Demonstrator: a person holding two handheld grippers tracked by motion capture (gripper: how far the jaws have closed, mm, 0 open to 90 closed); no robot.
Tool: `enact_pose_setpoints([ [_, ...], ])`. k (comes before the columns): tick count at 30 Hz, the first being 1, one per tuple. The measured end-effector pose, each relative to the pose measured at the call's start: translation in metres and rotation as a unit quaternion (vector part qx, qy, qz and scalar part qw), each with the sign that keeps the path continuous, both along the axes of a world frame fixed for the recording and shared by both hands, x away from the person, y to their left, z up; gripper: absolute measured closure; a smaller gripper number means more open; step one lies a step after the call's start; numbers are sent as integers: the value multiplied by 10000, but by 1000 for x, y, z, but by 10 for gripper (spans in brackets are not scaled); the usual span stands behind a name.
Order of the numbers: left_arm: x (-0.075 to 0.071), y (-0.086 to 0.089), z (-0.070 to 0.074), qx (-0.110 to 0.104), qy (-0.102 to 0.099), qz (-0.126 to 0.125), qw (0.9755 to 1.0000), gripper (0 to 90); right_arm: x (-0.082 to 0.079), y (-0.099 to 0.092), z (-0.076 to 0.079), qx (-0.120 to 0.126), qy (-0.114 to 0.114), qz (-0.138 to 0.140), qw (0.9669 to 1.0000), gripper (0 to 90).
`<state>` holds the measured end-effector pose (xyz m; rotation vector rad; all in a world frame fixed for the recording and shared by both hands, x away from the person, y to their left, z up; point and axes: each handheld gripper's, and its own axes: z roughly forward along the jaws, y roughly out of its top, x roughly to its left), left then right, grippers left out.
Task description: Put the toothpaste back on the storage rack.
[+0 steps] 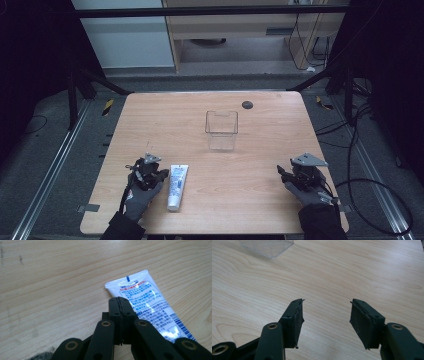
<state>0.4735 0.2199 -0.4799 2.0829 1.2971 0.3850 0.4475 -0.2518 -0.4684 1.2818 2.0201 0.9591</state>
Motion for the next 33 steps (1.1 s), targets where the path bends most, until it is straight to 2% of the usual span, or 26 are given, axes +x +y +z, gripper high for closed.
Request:
enact_pose_setpoints([
  [12, 6, -11, -1, -28, 31, -144, 9999, 892, 1, 0, -1, -26, 36, 1, 10000, 426],
  [23, 4, -20, 2, -97, -10, -341, 9994, 879, 1, 0, -2, -26, 75, -5, 10000, 420],
  [28, 5, -18, 6, -63, -41, -319, 9995, 794, 1, -1, -2, -41, 73, -9, 10000, 419],
  [29, 4, -17, 9, -44, -69, -320, 9995, 794, 1, -1, -2, -32, 74, -19, 10000, 418],
  [30, 3, -15, 15, -68, -121, -317, 9994, 742, 1, -1, -1, -19, 57, -30, 10000, 416],
  [33, 2, -13, 23, -85, -215, -297, 9993, 672, 1, -2, -2, -25, 64, -31, 10000, 414],
])
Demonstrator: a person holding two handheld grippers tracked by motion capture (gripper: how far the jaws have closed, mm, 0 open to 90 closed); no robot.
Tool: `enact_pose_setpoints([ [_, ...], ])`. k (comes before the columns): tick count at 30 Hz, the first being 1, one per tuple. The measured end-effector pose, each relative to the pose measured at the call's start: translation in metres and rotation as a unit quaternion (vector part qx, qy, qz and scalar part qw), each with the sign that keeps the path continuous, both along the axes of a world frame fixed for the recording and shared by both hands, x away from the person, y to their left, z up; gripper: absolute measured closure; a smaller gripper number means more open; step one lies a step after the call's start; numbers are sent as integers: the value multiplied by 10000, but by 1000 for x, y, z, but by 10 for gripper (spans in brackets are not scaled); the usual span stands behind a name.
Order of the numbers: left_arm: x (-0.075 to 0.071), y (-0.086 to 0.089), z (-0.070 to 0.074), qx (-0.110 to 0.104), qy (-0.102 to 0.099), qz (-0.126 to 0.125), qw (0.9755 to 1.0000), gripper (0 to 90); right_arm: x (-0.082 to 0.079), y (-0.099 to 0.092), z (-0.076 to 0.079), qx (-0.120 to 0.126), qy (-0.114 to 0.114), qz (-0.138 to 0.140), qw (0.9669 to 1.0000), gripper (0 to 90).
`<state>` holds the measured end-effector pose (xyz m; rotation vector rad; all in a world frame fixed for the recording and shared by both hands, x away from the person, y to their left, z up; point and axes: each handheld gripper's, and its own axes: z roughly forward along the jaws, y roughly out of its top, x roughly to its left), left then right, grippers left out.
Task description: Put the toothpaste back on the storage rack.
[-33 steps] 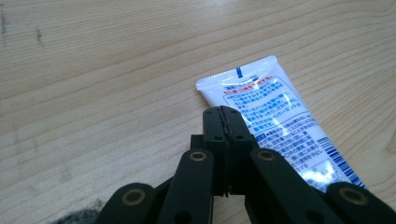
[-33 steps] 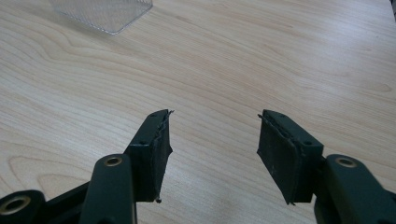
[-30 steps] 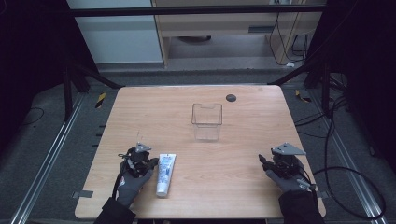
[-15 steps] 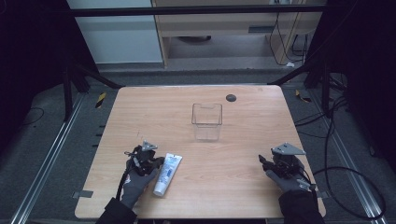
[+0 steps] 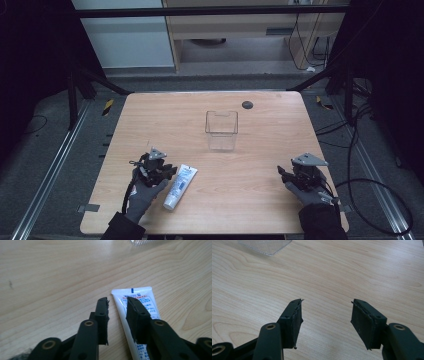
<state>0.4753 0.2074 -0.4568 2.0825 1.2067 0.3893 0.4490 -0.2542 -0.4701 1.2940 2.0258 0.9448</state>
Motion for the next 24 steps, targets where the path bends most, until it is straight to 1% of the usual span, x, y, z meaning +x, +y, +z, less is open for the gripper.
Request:
enact_pose_setpoints([
  [1, -1, 1, 8, -38, -17, -18, 10000, 649, 0, 0, 0, 8, 14, -4, 10000, 412],
  [2, -2, 1, 11, -67, -52, -20, 10000, 627, 0, 0, 0, 4, 12, -12, 10000, 410],
  [5, -6, 0, 23, -42, -98, -129, 9999, 568, 0, 0, 0, 9, 5, -21, 10000, 407],
  [6, -6, 0, 23, -42, -98, -129, 9999, 551, 0, 0, 0, 12, 12, -21, 10000, 404],
  [7, -9, -2, 29, -26, -117, -204, 9997, 532, 0, 0, 0, 8, 14, -27, 10000, 403],
  [9, -10, -4, 33, 0, -127, -264, 9996, 507, 0, -1, 0, 16, 37, -31, 10000, 401],
  [11, -11, -7, 37, 26, -79, -346, 9994, 481, 1, -1, 0, 7, 30, -25, 10000, 397],
  [13, -14, -12, 41, 95, -130, -367, 9992, 464, 1, -2, 0, 2, 33, -36, 10000, 393],
  [15, -15, -15, 43, 188, -82, -448, 9988, 431, 0, -3, 0, 56, 51, -56, 10000, 391],
  [18, -15, -17, 44, 216, -90, -480, 9986, 398, 1, -4, -1, 50, 68, -64, 9999, 387],
  [20, -14, -19, 44, 207, -24, -511, 9985, 386, 1, -4, -1, 35, 88, -71, 9999, 380],
  [21, -13, -21, 44, 223, -10, -537, 9983, 362, 2, -3, -1, 34, 90, -93, 9999, 373],
  [22, -13, -22, 43, 232, 11, -540, 9983, 362, 2, -3, -1, 34, 90, -93, 9999, 373],
  [24, -11, -25, 42, 276, 133, -586, 9978, 329, 2, -4, -1, 18, 99, -112, 9999, 366],
])
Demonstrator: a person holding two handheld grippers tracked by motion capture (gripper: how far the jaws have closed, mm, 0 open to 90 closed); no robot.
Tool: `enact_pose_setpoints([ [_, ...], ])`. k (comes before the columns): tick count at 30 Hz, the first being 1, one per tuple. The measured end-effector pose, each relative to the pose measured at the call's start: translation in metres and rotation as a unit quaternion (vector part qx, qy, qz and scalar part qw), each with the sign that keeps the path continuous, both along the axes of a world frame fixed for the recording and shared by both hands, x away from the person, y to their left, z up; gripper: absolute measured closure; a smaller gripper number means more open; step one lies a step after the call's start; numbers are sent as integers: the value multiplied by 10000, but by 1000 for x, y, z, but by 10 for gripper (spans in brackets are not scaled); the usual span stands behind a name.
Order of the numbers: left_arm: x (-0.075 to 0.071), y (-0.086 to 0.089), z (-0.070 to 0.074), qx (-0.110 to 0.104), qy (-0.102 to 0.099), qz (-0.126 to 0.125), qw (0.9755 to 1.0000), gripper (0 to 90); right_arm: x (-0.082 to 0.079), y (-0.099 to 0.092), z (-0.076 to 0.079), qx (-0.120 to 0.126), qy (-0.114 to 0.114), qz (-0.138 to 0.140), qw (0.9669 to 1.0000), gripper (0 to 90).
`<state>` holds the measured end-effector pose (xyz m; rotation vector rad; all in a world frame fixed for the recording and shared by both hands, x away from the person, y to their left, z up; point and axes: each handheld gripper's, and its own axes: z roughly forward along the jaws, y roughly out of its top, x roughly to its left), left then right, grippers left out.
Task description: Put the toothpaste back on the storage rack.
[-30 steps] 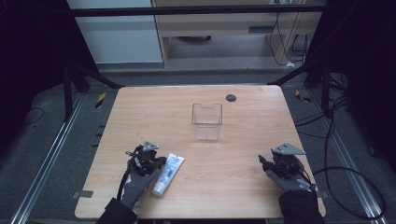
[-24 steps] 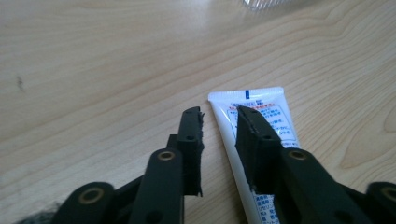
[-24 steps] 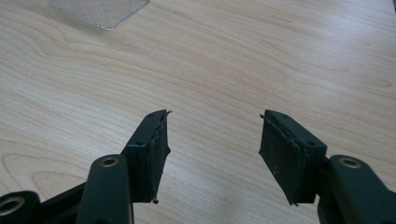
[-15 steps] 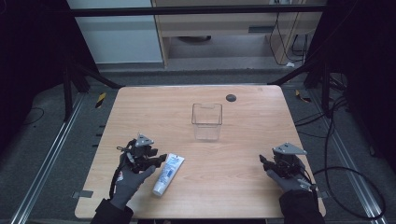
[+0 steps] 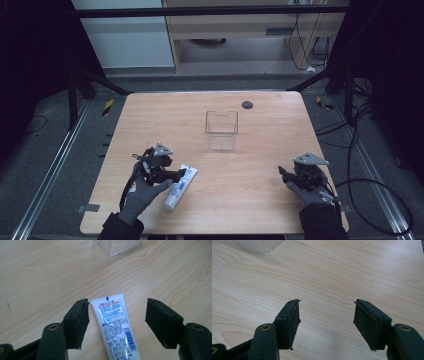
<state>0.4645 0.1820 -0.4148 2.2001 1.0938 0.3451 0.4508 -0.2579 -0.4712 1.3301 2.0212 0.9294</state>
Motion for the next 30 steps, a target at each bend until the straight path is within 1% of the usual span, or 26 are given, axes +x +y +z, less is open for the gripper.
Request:
enact_pose_setpoints([
  [1, 0, 0, 0, 0, 0, 0, 10000, 318, 0, -1, 0, -23, -20, -6, 10000, 364],
  [2, 1, -3, -2, 37, 73, -4, 10000, 304, 0, -1, 0, -4, -25, -25, 10000, 363],
  [3, 1, -3, -2, 37, 73, -4, 10000, 296, 0, -1, 0, -4, -25, -25, 10000, 363],
  [4, 2, -5, -3, 129, 117, -42, 9998, 295, 0, -1, 1, 21, -11, -63, 10000, 360],
  [6, 3, -8, -5, 212, 228, -96, 9995, 280, 0, -1, 1, 11, -3, -65, 10000, 360],
  [11, 4, -14, -7, 318, 280, -217, 9989, 264, 1, 0, 0, -55, -13, -32, 10000, 359],
  [14, 5, -18, -8, 411, 325, -214, 9984, 253, 2, 0, 0, -58, 48, -31, 10000, 358],
  [17, 6, -20, -11, 481, 426, -199, 9977, 247, 1, 1, 0, -67, 32, -25, 10000, 358],
  [18, 6, -20, -11, 481, 426, -199, 9977, 244, 1, 1, 0, -67, 32, -25, 10000, 358],
  [21, 9, -22, -17, 682, 585, -193, 9958, 238, 1, 1, 0, -74, 41, -28, 10000, 357],
  [22, 9, -22, -17, 682, 585, -193, 9958, 238, 1, 1, 0, -98, 47, -16, 9999, 356],
  [24, 11, -23, -21, 687, 666, -214, 9952, 237, 1, 2, 0, -86, 71, -19, 9999, 356],
  [27, 12, -23, -22, 698, 685, -188, 9950, 237, 2, 2, -1, -106, 67, -10, 9999, 356],
  [28, 12, -24, -23, 703, 703, -192, 9949, 236, 2, 2, -1, -71, 115, -5, 9999, 354],
  [30, 13, -24, -25, 760, 718, -188, 9943, 236, 2, 2, -1, -78, 124, 5, 9999, 354],
])
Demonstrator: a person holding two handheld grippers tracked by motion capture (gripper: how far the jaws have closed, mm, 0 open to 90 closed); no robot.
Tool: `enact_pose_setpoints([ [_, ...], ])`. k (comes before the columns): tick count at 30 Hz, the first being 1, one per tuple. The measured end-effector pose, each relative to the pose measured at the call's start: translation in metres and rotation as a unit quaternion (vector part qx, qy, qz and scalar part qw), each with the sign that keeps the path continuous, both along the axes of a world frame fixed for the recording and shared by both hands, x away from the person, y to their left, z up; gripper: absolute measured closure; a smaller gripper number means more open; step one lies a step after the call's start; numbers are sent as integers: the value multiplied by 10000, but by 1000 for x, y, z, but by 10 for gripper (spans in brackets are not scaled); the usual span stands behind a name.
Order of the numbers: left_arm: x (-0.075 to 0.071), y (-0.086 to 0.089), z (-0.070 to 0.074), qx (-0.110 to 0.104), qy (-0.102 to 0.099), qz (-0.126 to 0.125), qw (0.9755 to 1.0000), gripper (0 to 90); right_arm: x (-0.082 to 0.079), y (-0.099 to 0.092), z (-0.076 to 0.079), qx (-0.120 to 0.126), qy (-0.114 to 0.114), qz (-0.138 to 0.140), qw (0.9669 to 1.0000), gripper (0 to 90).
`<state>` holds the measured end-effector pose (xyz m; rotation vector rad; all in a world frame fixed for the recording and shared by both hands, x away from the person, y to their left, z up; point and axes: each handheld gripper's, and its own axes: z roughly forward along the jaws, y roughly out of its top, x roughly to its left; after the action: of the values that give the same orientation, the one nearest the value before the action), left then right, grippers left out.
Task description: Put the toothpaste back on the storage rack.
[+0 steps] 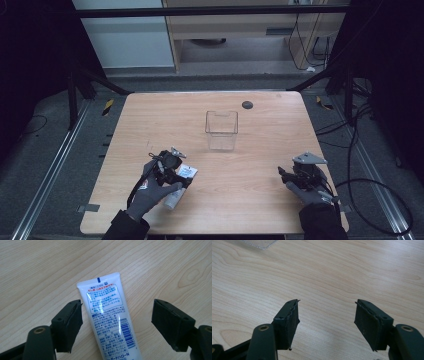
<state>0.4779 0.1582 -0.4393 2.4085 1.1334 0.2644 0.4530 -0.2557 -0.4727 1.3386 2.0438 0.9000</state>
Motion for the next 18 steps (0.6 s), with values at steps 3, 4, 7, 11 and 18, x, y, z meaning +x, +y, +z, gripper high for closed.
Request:
enact_pose_setpoints([
  [3, 3, -1, -6, 81, 117, 38, 9999, 235, 1, 1, -1, -7, -4, 18, 10000, 354],
  [4, 3, -1, -6, 81, 117, 38, 9999, 234, 1, 1, -1, -2, 8, 12, 10000, 354],
  [7, 4, -1, -8, 105, 182, 66, 9998, 234, 1, 1, -1, -14, 31, 19, 10000, 353],
  [11, 7, -1, -13, 91, 286, 112, 9995, 235, 2, 1, -2, -12, 61, 25, 10000, 353],
  [18, 10, -1, -20, 113, 428, 197, 9988, 248, 1, 1, -1, 6, 46, -16, 10000, 348],
])
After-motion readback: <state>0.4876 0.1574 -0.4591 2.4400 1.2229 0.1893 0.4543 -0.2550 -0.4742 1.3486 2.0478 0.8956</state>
